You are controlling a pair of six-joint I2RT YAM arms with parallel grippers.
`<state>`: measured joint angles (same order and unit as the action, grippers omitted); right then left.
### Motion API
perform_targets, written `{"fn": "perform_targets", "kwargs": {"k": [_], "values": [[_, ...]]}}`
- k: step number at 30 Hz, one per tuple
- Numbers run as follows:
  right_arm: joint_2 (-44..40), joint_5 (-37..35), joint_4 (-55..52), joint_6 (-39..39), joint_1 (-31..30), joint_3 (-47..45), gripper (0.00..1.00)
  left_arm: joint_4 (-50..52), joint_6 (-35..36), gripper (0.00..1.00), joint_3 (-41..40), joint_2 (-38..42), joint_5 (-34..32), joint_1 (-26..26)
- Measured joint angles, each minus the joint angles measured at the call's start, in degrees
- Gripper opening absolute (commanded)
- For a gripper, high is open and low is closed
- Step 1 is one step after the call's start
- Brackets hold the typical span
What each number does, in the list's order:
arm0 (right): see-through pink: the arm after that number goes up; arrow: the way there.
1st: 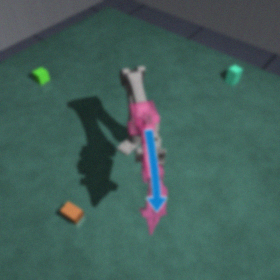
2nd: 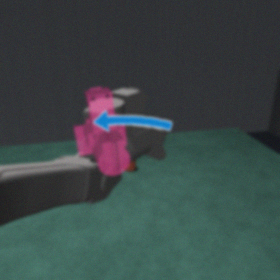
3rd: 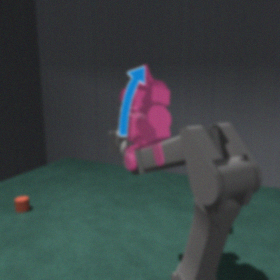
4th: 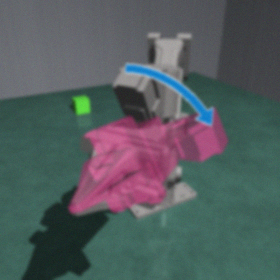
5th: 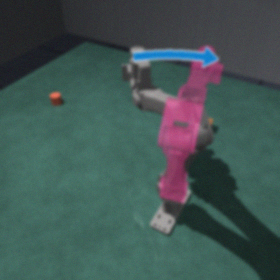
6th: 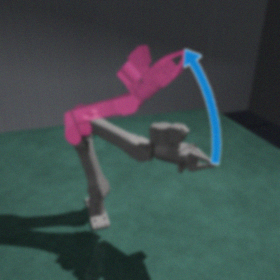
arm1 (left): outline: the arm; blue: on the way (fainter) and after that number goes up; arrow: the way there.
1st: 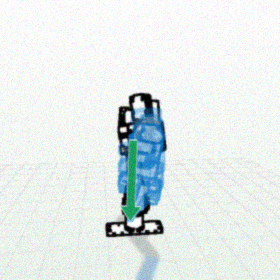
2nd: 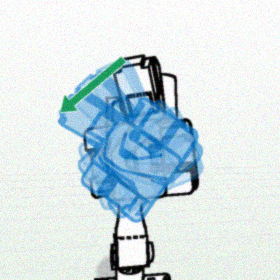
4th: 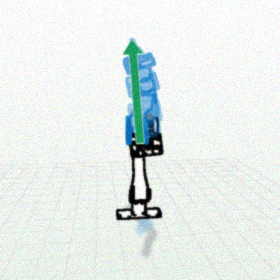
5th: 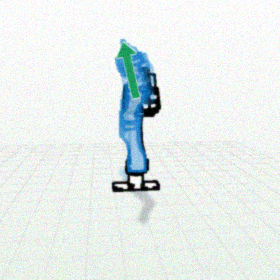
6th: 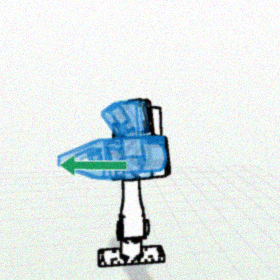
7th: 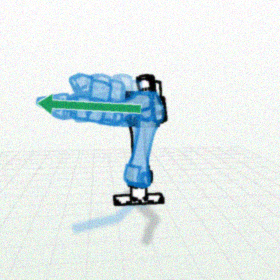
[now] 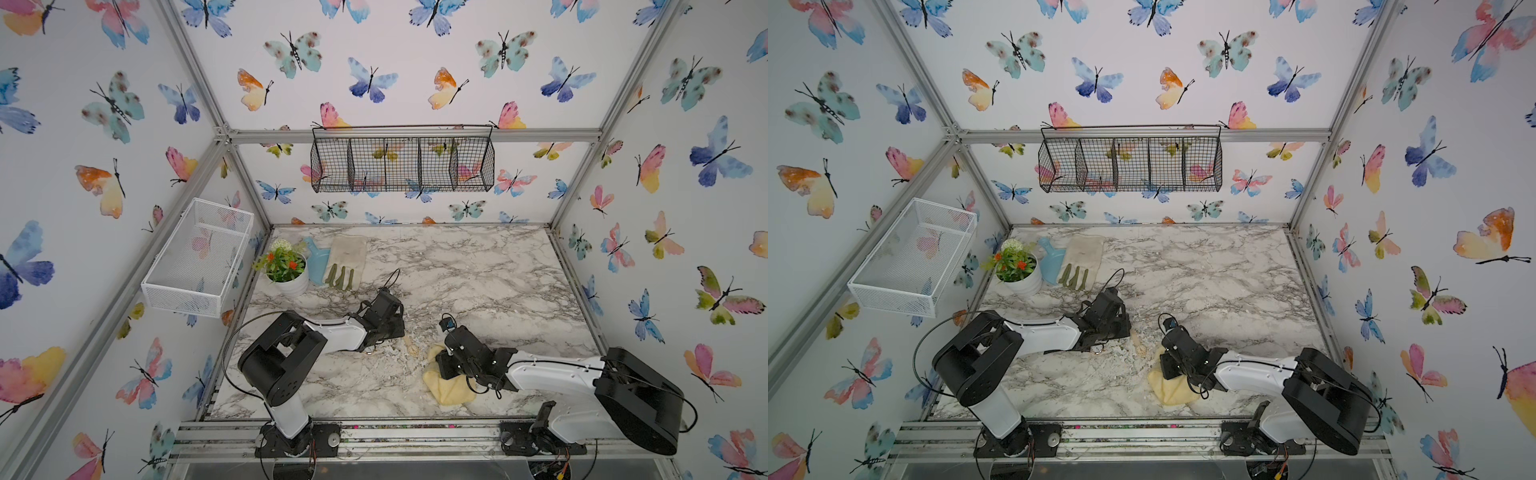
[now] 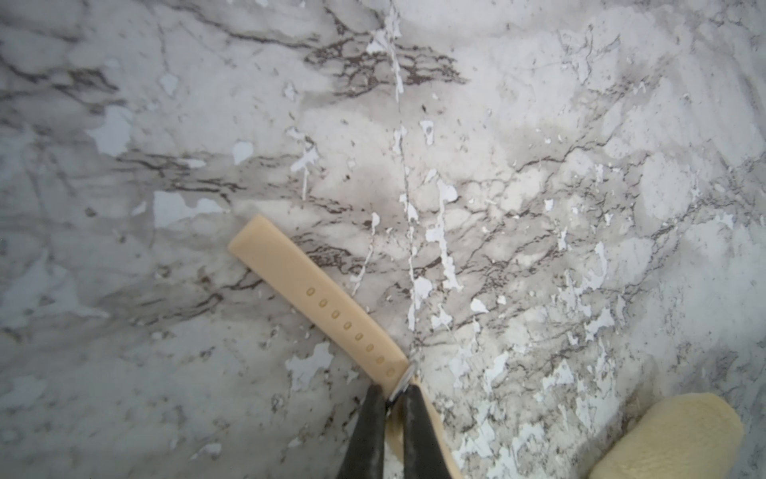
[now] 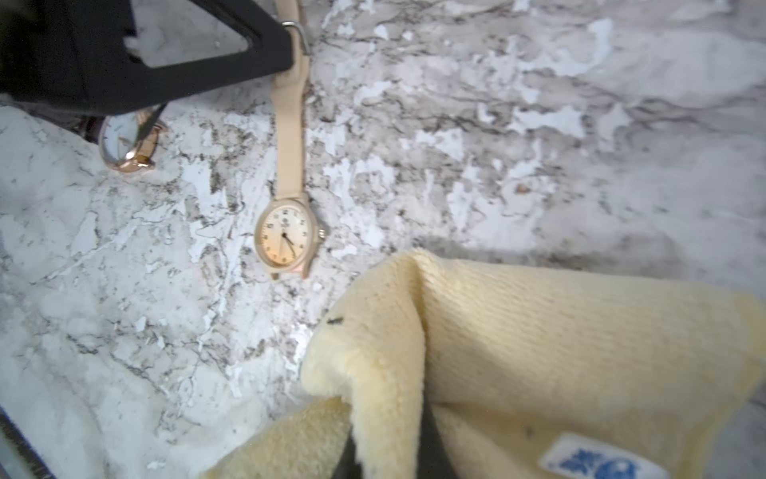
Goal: Wipe the watch dial
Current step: Wipe the dirt from the watch dial, then place the cleaning item at the center of the board.
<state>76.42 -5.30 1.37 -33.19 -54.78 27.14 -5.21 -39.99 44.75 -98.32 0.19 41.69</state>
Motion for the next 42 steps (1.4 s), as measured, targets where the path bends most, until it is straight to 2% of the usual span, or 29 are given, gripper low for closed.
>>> {"fn": "perform_targets", "kwargs": {"k": [5, 11, 15, 21, 26, 29, 31, 35, 36, 38, 39, 40, 42], "values": [[-1.53, -1.03, -2.27, 0.22, 0.7, 2.19, 0.02, -0.07, -0.17, 0.1, 0.0, 0.0, 0.09, 0.09], [8.9, 3.48, -1.07, 1.92, 0.7, 14.88, 0.02, -0.11, -0.57, 0.1, 0.09, -0.09, 0.04, 0.44], [13.73, 5.99, 1.86, 2.67, 0.7, 18.14, 0.02, -0.15, -0.74, 0.1, 0.13, -0.09, 0.04, 0.44], [15.87, 6.82, 3.08, 2.78, 0.7, 14.58, 0.02, -0.22, -0.79, 0.1, 0.11, -0.07, 0.0, 0.48], [11.63, 5.75, 4.24, 2.78, 1.6, 7.96, 0.02, -0.46, -0.76, 0.1, 0.11, -0.15, 0.0, 0.52], [7.78, 5.7, 2.95, 3.3, 5.16, 4.85, 0.02, -0.87, -0.7, 0.11, 0.09, -0.22, 0.04, 0.55], [5.27, 5.44, 0.79, 4.42, 9.79, 3.74, 0.03, -1.07, -0.55, 0.11, 0.02, -0.2, 0.04, 0.61], [2.6, 4.37, -3.23, 7.43, 18.12, 4.55, 0.1, -1.16, -0.39, 0.12, 0.0, -0.2, -0.04, 0.68], [2.56, 4.26, -3.85, 8.24, 19.96, 5.35, 0.16, -1.16, -0.33, 0.13, 0.0, -0.17, -0.07, 0.7], [4.2, 4.0, -6.1, 9.92, 22.71, 8.9, 0.53, -1.16, -0.24, 0.18, 0.02, -0.15, -0.04, 0.7], [6.16, 4.02, -7.48, 10.99, 23.63, 12.0, 0.63, -1.2, -0.13, 0.27, 0.04, -0.13, 0.0, 0.72], [8.44, 4.0, -9.01, 11.93, 24.15, 15.43, 0.71, -1.36, -0.09, 0.36, 0.13, -0.02, 0.2, 0.83], [13.03, 4.0, -10.86, 13.46, 24.61, 22.16, 0.84, -1.4, 0.22, 0.45, 0.37, 0.26, 0.72, 1.16]]}}
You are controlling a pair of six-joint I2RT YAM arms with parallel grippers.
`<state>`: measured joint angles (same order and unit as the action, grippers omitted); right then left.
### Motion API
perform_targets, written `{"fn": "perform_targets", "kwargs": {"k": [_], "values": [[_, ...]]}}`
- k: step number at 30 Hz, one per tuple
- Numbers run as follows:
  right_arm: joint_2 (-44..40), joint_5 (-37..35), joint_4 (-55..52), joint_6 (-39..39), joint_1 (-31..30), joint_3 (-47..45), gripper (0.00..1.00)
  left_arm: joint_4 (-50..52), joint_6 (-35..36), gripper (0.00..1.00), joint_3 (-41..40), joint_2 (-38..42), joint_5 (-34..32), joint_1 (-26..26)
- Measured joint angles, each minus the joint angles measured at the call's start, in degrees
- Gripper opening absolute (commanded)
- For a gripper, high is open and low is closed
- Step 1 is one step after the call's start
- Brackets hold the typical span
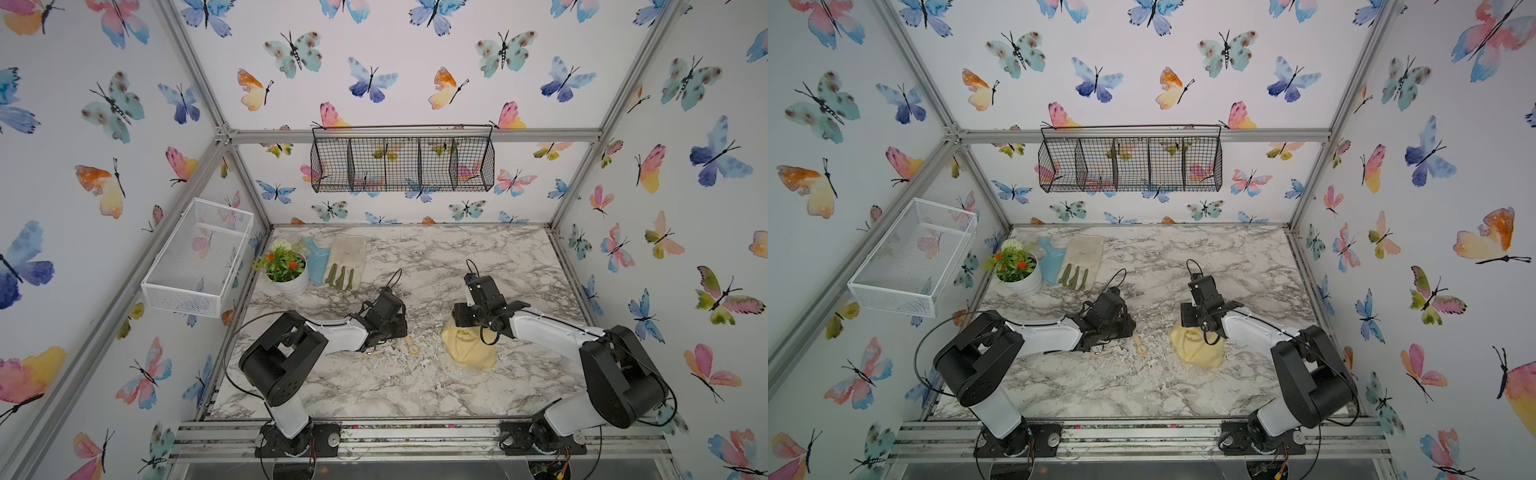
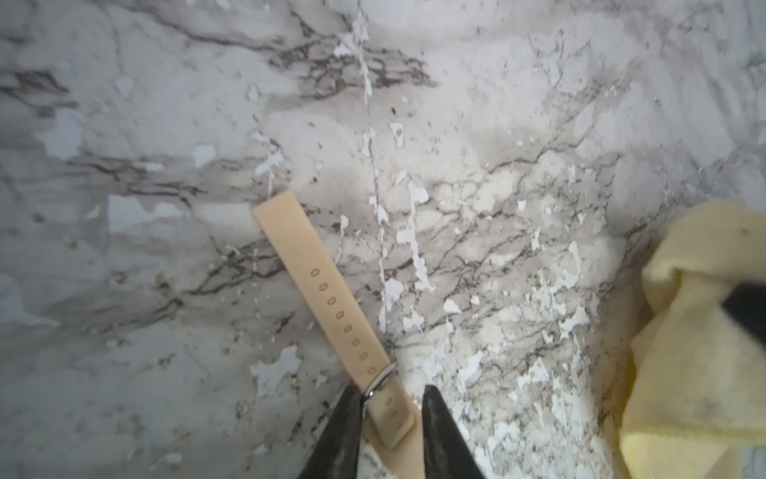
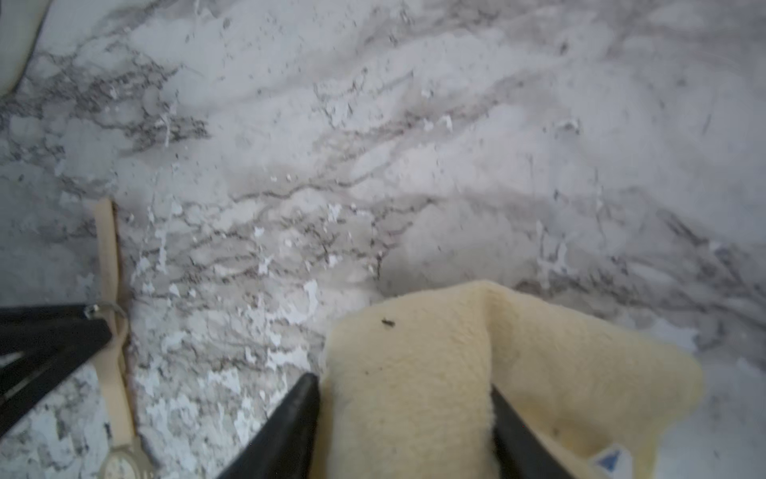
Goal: Wipe the watch dial
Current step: Place the cleaning item at the center of the board.
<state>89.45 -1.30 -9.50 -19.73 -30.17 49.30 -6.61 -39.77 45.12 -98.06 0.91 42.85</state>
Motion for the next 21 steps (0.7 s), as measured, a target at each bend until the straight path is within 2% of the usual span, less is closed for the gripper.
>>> {"fn": "perform_targets", "kwargs": {"k": [1, 2, 3, 9, 11, 15, 18, 21], "values": [[1.51, 0.0, -0.5, 0.66, 0.0, 2.4, 0.88, 0.22, 0.15, 0.52, 0.11, 0.24, 0.04, 0.04], [2.21, 0.0, -0.72, 1.09, -0.02, 3.89, 0.96, 0.52, 0.46, 0.59, 0.13, 0.55, 0.04, 0.24], [2.14, 0.02, -0.92, 1.27, -0.02, 4.55, 0.98, 0.72, 0.72, 0.64, 0.22, 0.94, 0.15, 0.35], [-5.97, -1.07, -3.13, 2.36, -0.02, 3.15, 0.98, 5.88, 2.32, 0.96, -0.04, 4.44, 0.0, 0.15], [-10.05, -1.84, -3.26, 2.62, -0.02, 1.9, 0.98, 7.41, 2.89, 1.0, -0.39, 5.84, -0.15, -0.13], [-17.05, -3.52, -3.41, 3.34, 0.13, -1.29, 0.98, 9.11, 4.28, 0.98, -1.09, 9.29, -0.55, -0.81], [-18.16, -3.61, -3.58, 4.11, 0.81, -2.47, 0.98, 8.85, 5.09, 0.98, -1.42, 10.88, -0.02, -1.95], [-15.8, -2.84, -4.42, 4.61, 1.38, -2.29, 0.98, 8.22, 5.49, 0.98, -2.49, 11.02, 0.94, -3.61]]}}
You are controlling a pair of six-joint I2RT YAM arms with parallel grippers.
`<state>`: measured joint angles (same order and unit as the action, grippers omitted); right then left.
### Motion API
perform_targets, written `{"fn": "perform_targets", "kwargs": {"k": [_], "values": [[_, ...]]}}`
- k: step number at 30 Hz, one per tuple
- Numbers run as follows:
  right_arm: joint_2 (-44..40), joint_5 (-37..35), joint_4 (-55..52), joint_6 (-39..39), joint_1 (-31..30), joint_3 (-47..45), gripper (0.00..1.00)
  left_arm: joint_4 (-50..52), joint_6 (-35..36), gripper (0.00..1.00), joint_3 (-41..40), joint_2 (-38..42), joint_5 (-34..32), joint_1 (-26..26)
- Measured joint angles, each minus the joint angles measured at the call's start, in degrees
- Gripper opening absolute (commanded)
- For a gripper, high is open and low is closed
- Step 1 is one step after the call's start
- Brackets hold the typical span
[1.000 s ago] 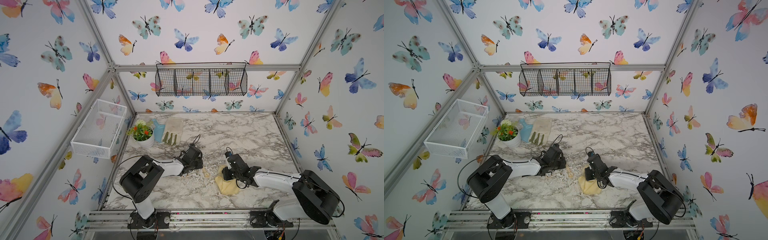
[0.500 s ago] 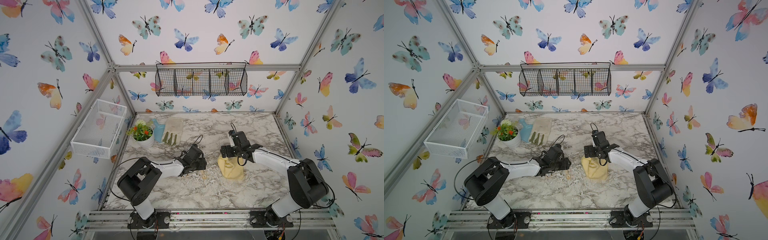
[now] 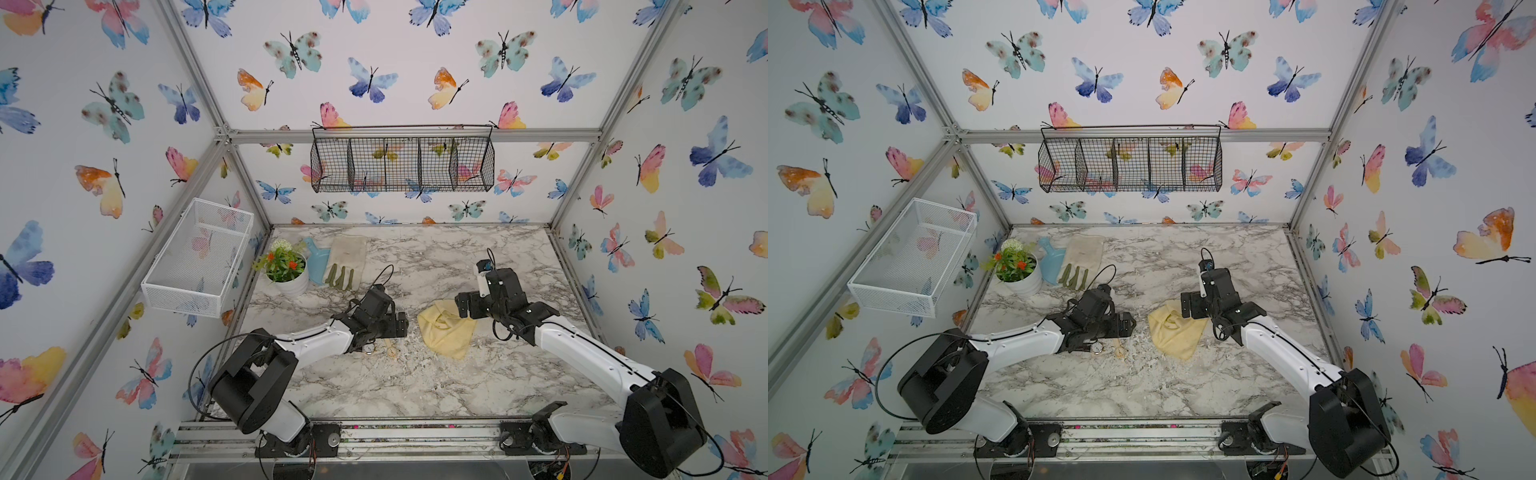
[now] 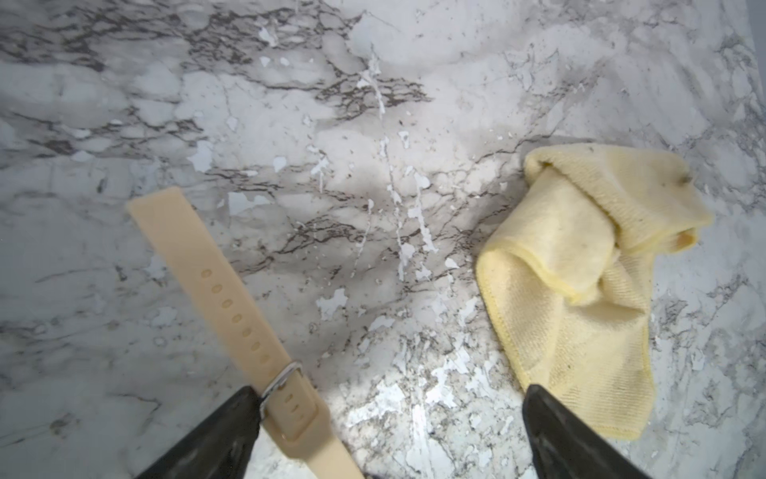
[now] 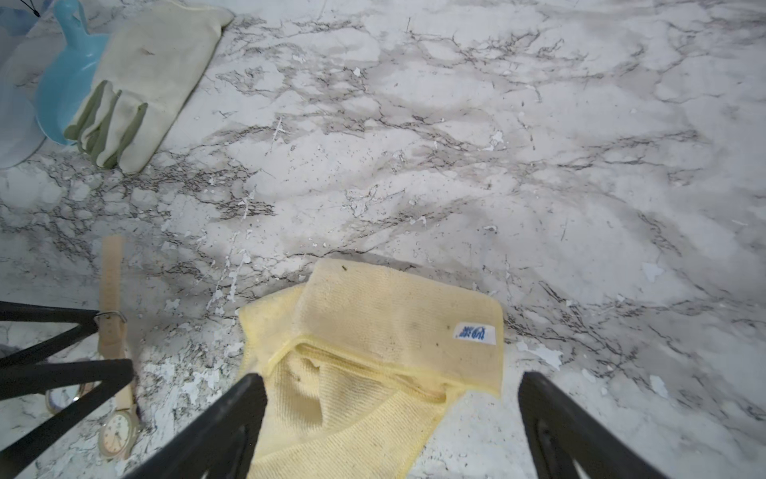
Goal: Wipe the watch dial
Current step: Place the cleaning item at the center of the board, then reset both arms
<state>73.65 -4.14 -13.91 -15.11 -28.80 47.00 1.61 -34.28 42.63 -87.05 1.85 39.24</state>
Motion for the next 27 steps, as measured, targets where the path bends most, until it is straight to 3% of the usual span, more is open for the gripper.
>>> {"fn": "perform_targets", "kwargs": {"k": [7, 16, 23, 27], "values": [[2.62, 1.6, -0.55, 0.17, 0.26, 0.07, 0.98, -0.72, 0.52, 0.98, -3.5, 0.0, 3.15, -3.39], [2.56, 2.43, -0.17, 0.15, 0.26, -0.04, 0.98, 4.35, 0.42, 0.98, 0.11, -1.49, 12.59, -7.87], [2.54, 2.69, 0.15, 0.15, 0.26, -0.63, 0.98, 18.97, 1.29, 0.98, 5.09, -1.46, 6.82, -7.56], [2.54, 2.6, 0.24, 0.61, 0.35, -0.63, 0.99, 21.44, 2.05, 0.99, 5.51, -0.9, 3.17, -7.82]]}}
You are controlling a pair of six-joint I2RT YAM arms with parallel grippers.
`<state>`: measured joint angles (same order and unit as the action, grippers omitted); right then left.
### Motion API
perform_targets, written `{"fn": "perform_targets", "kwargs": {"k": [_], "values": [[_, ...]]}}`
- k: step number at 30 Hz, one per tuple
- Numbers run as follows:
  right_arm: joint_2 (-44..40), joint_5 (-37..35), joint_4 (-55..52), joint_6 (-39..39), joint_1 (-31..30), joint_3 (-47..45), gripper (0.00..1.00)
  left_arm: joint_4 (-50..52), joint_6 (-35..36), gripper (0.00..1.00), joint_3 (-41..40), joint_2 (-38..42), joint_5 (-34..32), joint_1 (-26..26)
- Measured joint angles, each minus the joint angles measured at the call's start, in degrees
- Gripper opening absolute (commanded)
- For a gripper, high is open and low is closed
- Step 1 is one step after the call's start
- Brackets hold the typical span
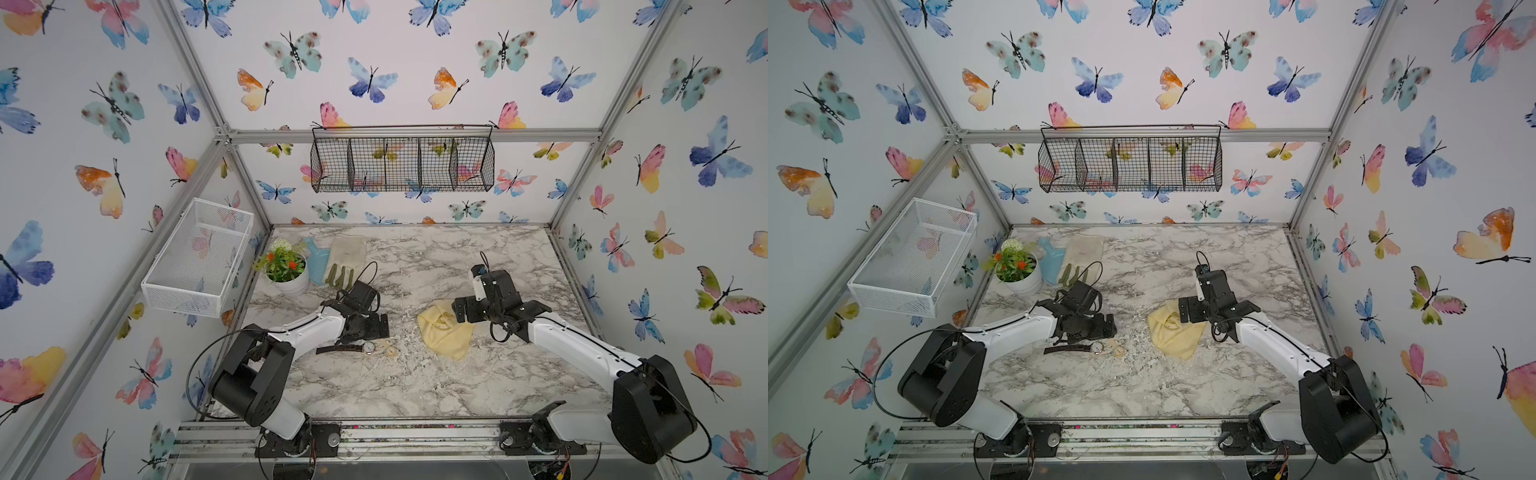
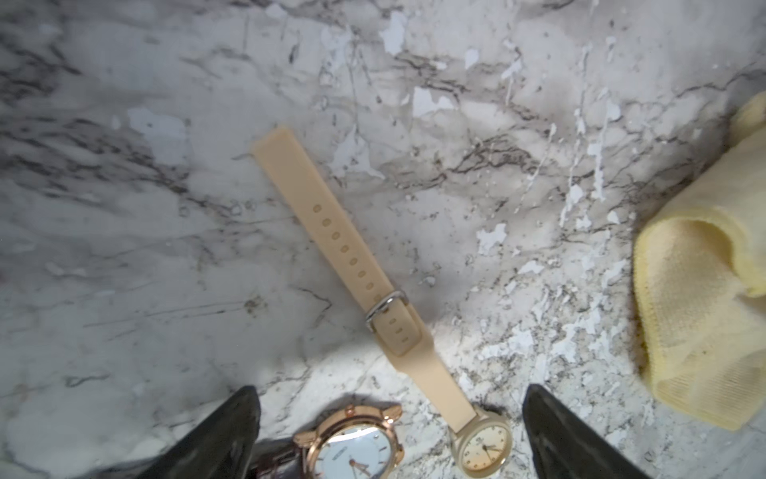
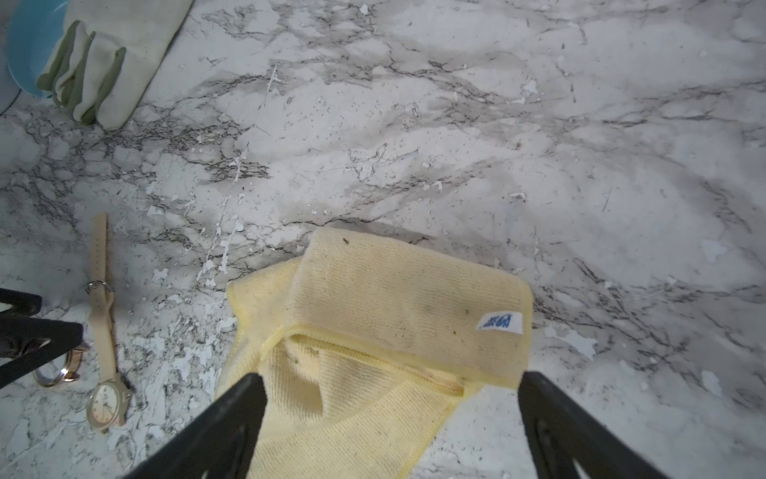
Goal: Wipe the watch dial
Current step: Reset both arms
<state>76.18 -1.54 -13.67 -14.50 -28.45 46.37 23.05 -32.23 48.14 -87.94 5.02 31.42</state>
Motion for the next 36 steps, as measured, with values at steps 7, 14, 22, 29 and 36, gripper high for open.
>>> {"fn": "perform_targets", "kwargs": {"k": [7, 14, 22, 29, 36], "values": [[0.0, -2.99, 1.51, 4.11, 5.18, -0.39, 1.0, -3.56, 2.12, 0.99, -2.03, 6.93, -9.25, -4.81], [0.42, -6.88, 11.26, 6.29, 14.8, -6.32, 1.0, -19.32, 7.76, 0.98, -12.09, 16.37, -21.64, -9.77], [10.43, -8.07, 32.98, 9.38, 22.27, -11.28, 1.0, -35.26, 18.21, 0.98, -17.88, 14.84, -32.0, -13.51], [16.09, -6.38, 51.67, 12.66, 22.73, -18.71, 0.99, -51.41, 28.65, 0.98, -20.98, 7.54, -36.89, -16.74], [13.68, -5.95, 73.26, 12.81, 23.23, -30.25, 0.99, -69.16, 33.35, 0.98, -30.82, 6.54, -31.8, -20.15]]}}
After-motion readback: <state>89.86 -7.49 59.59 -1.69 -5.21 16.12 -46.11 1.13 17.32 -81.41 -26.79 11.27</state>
